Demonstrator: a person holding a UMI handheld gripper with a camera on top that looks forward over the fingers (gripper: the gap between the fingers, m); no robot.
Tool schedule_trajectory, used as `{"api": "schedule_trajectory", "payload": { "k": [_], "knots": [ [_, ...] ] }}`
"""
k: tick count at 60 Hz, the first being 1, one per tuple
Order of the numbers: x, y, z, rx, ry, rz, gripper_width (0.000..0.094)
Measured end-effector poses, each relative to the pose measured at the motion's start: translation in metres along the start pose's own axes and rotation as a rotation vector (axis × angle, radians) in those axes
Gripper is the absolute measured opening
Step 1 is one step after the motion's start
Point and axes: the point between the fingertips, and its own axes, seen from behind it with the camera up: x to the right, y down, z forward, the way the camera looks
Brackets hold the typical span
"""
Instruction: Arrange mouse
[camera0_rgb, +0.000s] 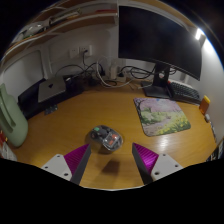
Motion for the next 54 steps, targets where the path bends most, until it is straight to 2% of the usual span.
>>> {"api": "schedule_trajectory", "payload": {
  "k": [24, 36, 44, 50, 54],
  "knots": [
    [0.015, -0.031, 0.066, 0.011, 0.037, 0.006, 0.0862],
    [0.017, -0.032, 0.08, -0.011, 0.041, 0.014, 0.087],
    [0.014, -0.033, 0.083, 0.005, 0.033, 0.03, 0.0822],
    [0.013, -0.034, 0.085, 0.013, 0.035, 0.014, 0.0461],
    [0.018, -0.035, 0.085, -0.002, 0.067, 0.017, 0.0428]
  ]
}}
